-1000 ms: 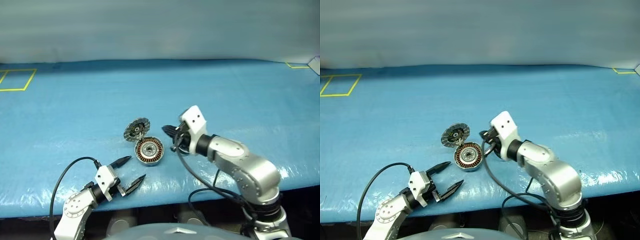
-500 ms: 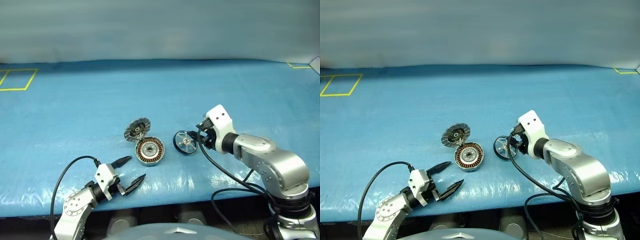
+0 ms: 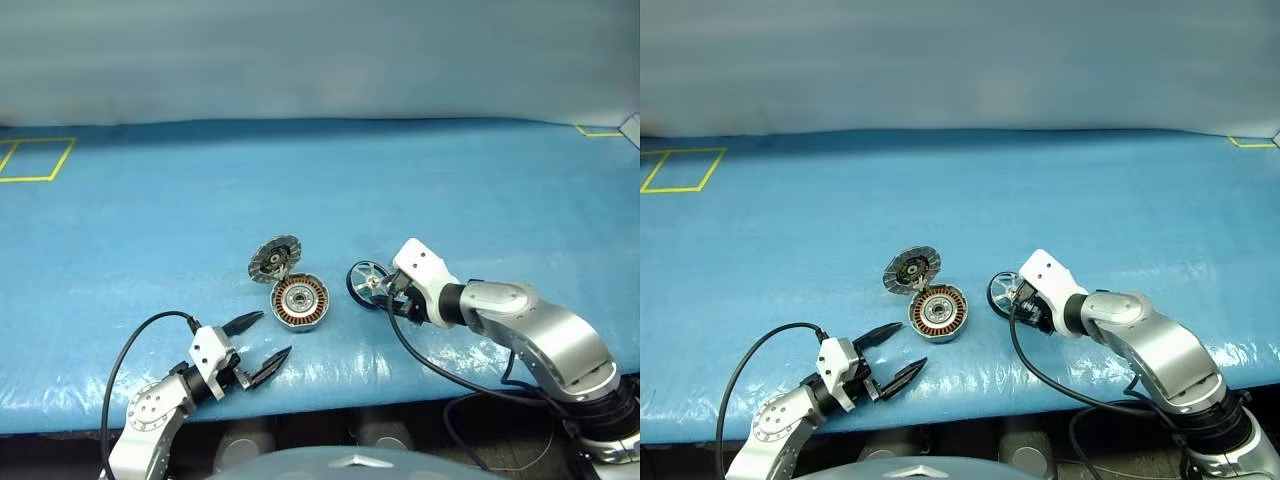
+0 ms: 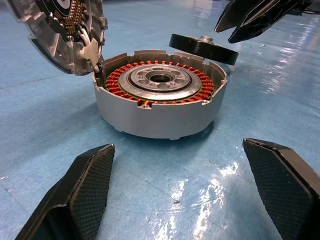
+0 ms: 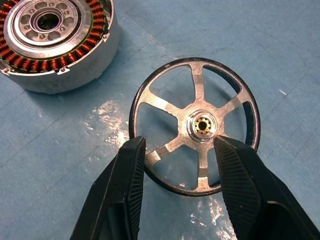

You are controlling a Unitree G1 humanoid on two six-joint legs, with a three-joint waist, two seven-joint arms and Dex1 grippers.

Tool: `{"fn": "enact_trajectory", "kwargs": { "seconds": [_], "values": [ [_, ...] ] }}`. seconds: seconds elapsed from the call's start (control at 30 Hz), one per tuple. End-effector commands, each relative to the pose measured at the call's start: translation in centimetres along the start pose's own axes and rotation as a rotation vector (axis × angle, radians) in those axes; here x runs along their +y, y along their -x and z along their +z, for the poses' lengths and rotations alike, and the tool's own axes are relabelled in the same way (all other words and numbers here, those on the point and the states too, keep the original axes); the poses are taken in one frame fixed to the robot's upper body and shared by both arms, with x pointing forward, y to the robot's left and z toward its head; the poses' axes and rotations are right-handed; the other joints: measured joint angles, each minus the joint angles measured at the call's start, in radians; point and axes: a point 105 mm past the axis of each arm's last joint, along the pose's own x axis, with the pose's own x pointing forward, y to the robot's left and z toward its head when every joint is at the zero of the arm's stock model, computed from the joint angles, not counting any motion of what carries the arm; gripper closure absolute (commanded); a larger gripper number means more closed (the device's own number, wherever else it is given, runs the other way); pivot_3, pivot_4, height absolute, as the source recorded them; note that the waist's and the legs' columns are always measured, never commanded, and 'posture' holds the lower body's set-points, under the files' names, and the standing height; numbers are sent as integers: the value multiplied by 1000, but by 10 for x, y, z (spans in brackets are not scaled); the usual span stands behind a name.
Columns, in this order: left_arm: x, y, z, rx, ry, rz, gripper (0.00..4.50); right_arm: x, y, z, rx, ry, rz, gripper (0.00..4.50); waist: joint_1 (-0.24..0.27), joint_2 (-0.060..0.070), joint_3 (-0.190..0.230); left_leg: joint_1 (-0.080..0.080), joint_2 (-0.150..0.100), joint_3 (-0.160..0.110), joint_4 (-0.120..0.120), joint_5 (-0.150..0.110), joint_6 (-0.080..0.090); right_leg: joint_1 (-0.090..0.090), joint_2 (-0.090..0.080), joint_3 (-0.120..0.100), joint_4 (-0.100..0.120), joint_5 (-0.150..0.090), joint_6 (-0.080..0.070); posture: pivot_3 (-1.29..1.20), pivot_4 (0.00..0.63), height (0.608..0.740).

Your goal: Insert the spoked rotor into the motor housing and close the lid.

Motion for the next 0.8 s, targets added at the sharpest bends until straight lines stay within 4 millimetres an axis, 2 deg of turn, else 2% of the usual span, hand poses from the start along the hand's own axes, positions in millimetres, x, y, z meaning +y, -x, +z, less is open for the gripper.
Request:
{"fn": "enact_trajectory", "kwargs": {
  "seconds": [0.03, 0.23, 0.63, 0.8],
  "values": [
    [-3, 0, 3, -9, 2, 2, 0, -5, 0, 9, -29, 34, -13, 2236, 0, 0, 0, 0, 0, 0, 0, 0, 0, 0, 0, 0, 0, 0, 0, 0, 150, 740],
    [-4, 0, 1, -11, 5, -2, 0, -9, -7, 9, -27, 38, -15, 2236, 0, 0, 0, 0, 0, 0, 0, 0, 0, 0, 0, 0, 0, 0, 0, 0, 150, 740],
    [-3, 1, 0, -16, 11, 13, 0, -4, -23, 3, 19, 46, 37, 2236, 0, 0, 0, 0, 0, 0, 0, 0, 0, 0, 0, 0, 0, 0, 0, 0, 150, 740],
    [-3, 3, -1, -16, 17, 21, 0, -1, -23, 4, 11, 37, 55, 3113, -3, -3, -1, 2, 0, 0, 0, 0, 0, 2, 0, 0, 0, 0, 0, 0, 150, 740]
  ]
}}
